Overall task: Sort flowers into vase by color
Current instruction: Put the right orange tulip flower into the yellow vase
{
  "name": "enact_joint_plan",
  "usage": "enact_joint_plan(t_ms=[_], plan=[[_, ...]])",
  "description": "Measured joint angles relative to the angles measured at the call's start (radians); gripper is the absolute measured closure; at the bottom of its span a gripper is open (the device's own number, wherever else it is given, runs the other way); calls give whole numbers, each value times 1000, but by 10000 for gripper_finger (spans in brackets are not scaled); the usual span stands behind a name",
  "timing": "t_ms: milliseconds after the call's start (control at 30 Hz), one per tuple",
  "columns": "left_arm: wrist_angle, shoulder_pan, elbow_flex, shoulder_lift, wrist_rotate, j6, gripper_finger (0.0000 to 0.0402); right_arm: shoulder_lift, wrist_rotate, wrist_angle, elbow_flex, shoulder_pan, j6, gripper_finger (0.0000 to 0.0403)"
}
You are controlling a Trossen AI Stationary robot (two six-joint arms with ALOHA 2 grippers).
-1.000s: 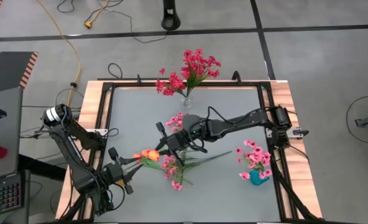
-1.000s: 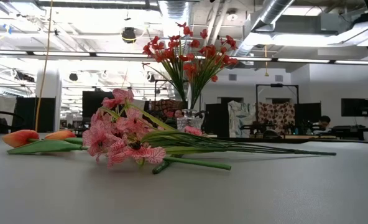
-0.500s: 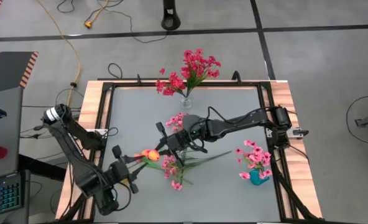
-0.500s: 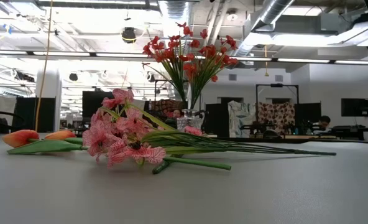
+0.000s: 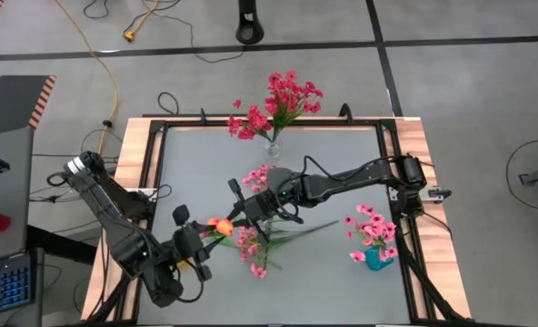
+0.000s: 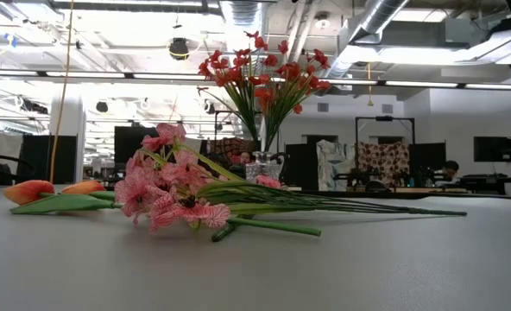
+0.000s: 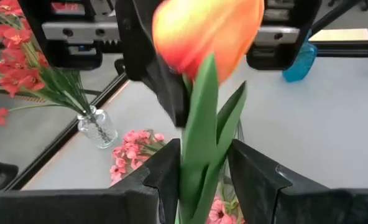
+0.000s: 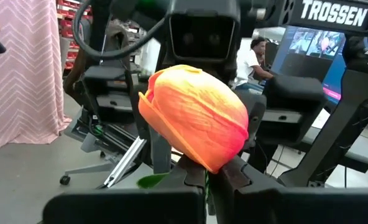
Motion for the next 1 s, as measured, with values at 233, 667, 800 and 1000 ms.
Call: enact_joint_plan(t_ms=[233, 667, 800, 1000], plan=[[-73, 24, 35, 0, 55, -43, 283, 0, 0, 0, 0, 0, 0, 371], [-88, 24, 35, 0, 57, -71, 395, 0, 1, -3, 0, 0, 3, 362], [-93, 10, 35, -1, 50, -96, 399, 0, 1, -3, 0, 0, 31, 347], [-152, -60, 35, -3, 0, -199, 401, 0, 1, -5, 0, -8, 64, 324]])
